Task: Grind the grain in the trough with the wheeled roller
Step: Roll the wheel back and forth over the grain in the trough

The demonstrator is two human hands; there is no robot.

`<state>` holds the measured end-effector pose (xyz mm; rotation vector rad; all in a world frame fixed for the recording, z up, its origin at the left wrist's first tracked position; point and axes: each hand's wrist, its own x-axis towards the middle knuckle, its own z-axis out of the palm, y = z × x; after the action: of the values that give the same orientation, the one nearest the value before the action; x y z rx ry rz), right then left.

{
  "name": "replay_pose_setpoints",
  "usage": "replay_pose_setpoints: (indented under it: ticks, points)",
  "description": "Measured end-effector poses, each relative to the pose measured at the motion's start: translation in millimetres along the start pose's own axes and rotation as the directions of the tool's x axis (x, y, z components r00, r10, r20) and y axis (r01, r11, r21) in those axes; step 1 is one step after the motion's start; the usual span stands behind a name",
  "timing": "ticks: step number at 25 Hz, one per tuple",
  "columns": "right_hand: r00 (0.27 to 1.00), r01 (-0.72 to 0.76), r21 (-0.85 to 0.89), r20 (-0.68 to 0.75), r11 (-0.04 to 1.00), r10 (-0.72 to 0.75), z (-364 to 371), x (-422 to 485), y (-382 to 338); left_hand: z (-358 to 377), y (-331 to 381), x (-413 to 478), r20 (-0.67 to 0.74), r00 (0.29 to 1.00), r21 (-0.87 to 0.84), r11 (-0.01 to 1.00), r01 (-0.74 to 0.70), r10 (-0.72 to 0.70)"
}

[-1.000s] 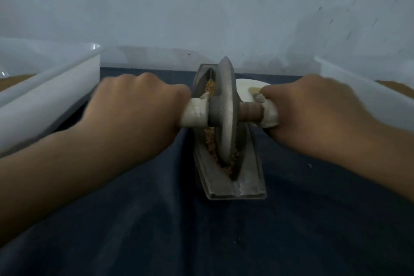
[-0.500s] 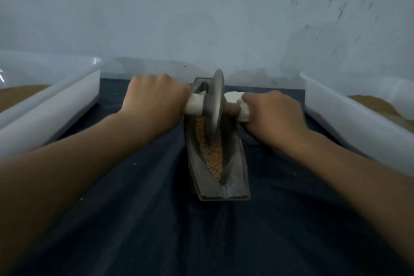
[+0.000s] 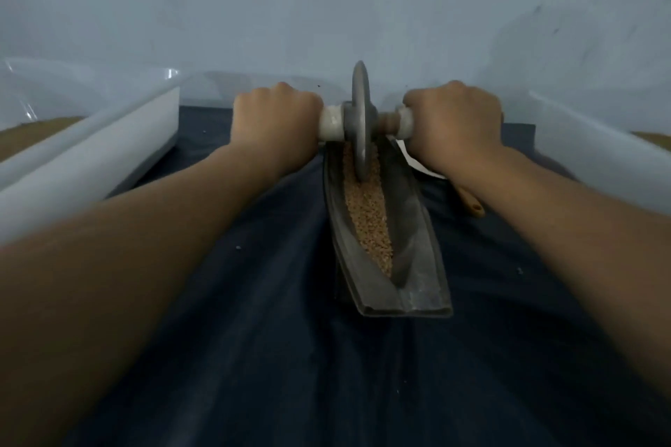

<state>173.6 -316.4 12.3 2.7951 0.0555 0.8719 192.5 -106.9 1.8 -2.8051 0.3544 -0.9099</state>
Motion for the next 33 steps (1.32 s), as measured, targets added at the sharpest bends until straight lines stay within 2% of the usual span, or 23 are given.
replay_pose_setpoints:
  ticks: [2, 4, 8, 9, 12, 15, 18, 21, 23, 25, 27, 29, 31, 33]
  points:
    - [0.999, 0.033, 0.011, 0.033, 0.999, -0.034, -8.3, -4.0, -0.4, -7.3, 0.2, -5.0, 0.025, 1.0, -0.006, 1.0, -0.012, 0.012]
    - [0.993, 0.087, 0.052, 0.078, 0.995, -0.091, -20.2, -30.5, 6.6, -18.8, -3.9, -31.5, 0.025, 0.996, -0.004, 0.996, -0.088, 0.088]
    - [0.98, 0.198, 0.129, -0.008, 0.972, -0.199, -46.2, -87.5, 27.0, -53.2, -20.3, -73.7, -0.183, 0.949, 0.04, 0.967, -0.253, 0.256]
    - [0.977, 0.215, 0.141, -0.031, 0.966, -0.213, -47.1, -89.8, 28.7, -54.6, -21.6, -75.1, -0.189, 0.943, 0.053, 0.962, -0.269, 0.274]
    - [0.985, 0.166, 0.065, -0.057, 0.984, -0.162, -32.2, -68.8, 16.1, -32.0, -12.4, -61.2, -0.04, 0.985, 0.071, 0.983, -0.167, 0.17]
    - [1.0, -0.004, 0.074, 0.031, 0.997, 0.002, -5.8, -21.9, 2.5, -10.8, 0.4, -17.0, -0.049, 0.997, 0.04, 0.998, -0.051, 0.053]
    - [0.998, 0.008, 0.076, 0.054, 0.997, -0.012, -3.8, -10.5, -0.5, -14.2, 2.9, -4.5, 0.005, 1.0, 0.018, 0.999, -0.03, 0.03]
    - [0.992, 0.124, 0.048, 0.003, 0.991, -0.125, -22.6, -47.3, 10.5, -23.5, -7.2, -42.5, -0.023, 0.992, 0.011, 0.992, -0.124, 0.124]
    - [0.983, 0.178, 0.044, -0.055, 0.983, -0.175, -40.1, -78.7, 22.5, -42.0, -17.6, -68.6, -0.099, 0.965, 0.002, 0.97, -0.245, 0.244]
    - [0.979, 0.191, 0.056, -0.089, 0.98, -0.186, -47.2, -95.5, 29.1, -51.7, -24.7, -72.1, -0.203, 0.932, 0.018, 0.953, -0.303, 0.3]
    - [0.988, 0.138, 0.033, -0.066, 0.99, -0.136, -37.5, -86.2, 23.6, -43.4, -19.1, -62.2, -0.109, 0.962, 0.054, 0.968, -0.247, 0.251]
    - [0.995, 0.077, 0.031, -0.059, 0.997, -0.075, -17.5, -55.5, 11.7, -21.4, -7.0, -38.8, -0.033, 0.989, 0.053, 0.988, -0.142, 0.144]
    - [0.999, -0.002, 0.077, 0.043, 0.997, -0.002, -4.7, -17.8, 1.1, -12.4, 1.0, -8.6, 0.034, 0.999, 0.042, 0.998, -0.044, 0.043]
    - [0.997, -0.006, 0.085, 0.077, 0.996, 0.0, -0.9, 0.9, -1.0, -12.7, 2.6, 5.7, 0.065, 0.998, 0.027, 0.999, -0.02, 0.019]
